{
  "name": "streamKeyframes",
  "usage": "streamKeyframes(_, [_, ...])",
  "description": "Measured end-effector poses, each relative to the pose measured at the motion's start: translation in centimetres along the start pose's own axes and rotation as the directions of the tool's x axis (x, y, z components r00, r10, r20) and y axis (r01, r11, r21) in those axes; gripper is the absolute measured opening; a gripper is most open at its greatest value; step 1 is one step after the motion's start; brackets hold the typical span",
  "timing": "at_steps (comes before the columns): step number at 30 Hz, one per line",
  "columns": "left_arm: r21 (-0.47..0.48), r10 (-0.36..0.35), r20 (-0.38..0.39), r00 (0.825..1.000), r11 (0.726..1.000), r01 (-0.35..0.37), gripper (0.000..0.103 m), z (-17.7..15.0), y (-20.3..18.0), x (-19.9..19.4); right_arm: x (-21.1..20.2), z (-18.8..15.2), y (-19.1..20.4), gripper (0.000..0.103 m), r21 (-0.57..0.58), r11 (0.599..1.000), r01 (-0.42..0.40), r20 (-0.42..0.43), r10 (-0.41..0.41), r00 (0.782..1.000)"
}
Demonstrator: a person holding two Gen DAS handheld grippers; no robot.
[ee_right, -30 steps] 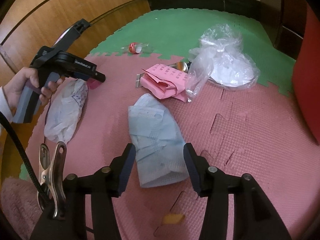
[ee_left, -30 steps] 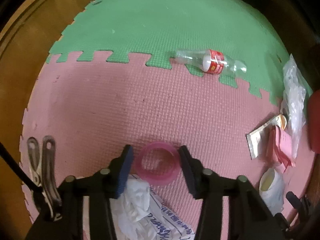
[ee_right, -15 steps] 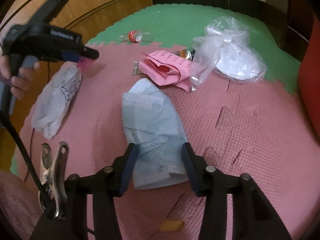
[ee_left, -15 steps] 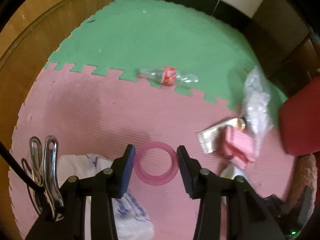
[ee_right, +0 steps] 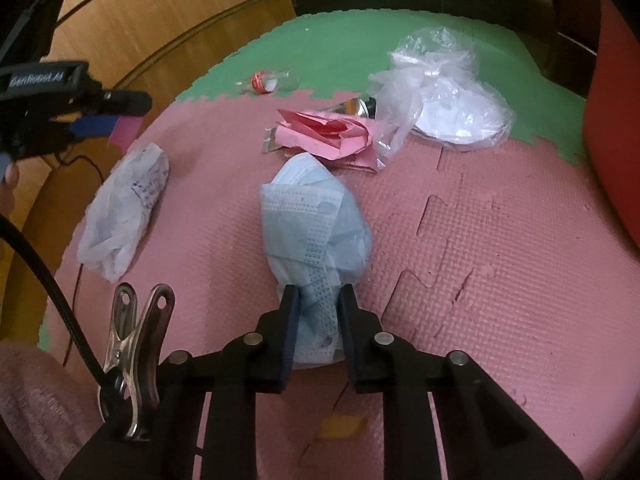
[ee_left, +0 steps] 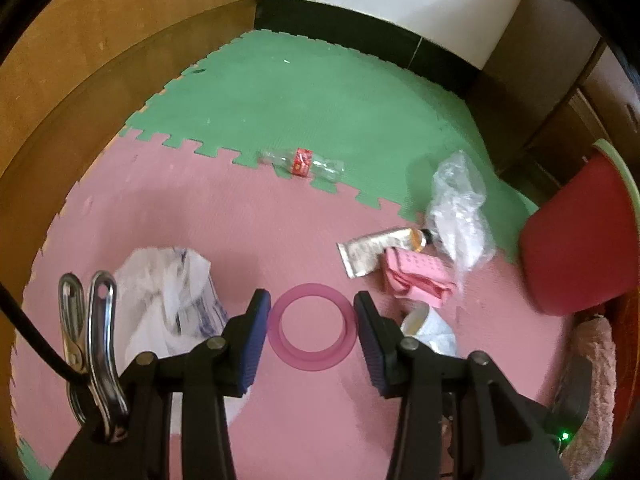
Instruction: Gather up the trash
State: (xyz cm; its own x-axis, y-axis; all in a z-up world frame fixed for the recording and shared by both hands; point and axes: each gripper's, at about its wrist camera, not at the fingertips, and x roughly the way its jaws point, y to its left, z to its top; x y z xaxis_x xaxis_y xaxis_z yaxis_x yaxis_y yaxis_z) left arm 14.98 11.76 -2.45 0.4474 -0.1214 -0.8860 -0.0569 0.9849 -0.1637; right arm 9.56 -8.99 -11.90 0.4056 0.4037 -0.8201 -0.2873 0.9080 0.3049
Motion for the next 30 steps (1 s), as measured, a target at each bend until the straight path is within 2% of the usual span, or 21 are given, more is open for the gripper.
streamKeyframes(8, [-0.004,-0.002,0.028,1.000,1.000,0.002,0.045,-1.6,-1.8,-3.4,-4.5,-0.7,1.0,0.020,-0.045,0.998,-0.039,0.071,0.042,0.997])
streamKeyframes(18, [0.020,-0.008,0.077,0.997,1.000,0.006,0.045,-2.7,-4.8,-7.6,-9.8,-0.4,1.0,0.020,-0.034,0.998,-0.054,0.155,0.059,0.986])
streamKeyframes(30, [0.086,-0.070,0.122,0.990,0.994,0.060,0.045,-3.0,-10.1,-12.3,-17.8,0.3,-0.7,0.020,0.029,0.998,-0.050,0.294,0.040,0.955])
